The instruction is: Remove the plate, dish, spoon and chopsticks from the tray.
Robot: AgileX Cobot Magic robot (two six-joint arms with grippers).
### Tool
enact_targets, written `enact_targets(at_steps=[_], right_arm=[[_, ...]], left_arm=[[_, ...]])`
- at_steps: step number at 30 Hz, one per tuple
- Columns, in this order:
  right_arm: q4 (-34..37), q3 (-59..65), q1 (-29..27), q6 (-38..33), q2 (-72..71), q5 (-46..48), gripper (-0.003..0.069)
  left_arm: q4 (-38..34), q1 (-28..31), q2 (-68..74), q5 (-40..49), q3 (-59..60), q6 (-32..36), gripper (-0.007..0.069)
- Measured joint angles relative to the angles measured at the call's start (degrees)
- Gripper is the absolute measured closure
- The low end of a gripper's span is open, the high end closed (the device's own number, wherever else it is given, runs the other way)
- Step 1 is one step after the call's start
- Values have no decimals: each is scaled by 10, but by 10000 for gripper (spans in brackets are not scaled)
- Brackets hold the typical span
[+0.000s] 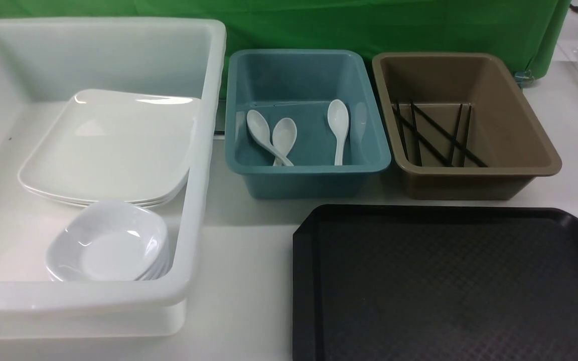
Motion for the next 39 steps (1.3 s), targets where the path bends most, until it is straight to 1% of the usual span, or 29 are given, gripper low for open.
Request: enact_targets(at_steps=[30,39], right_arm=[[0,0,0,0,0,0,442],[0,0,0,0,0,0,424]], left_arm=[[0,0,0,0,0,0,608],[0,0,0,0,0,0,608]])
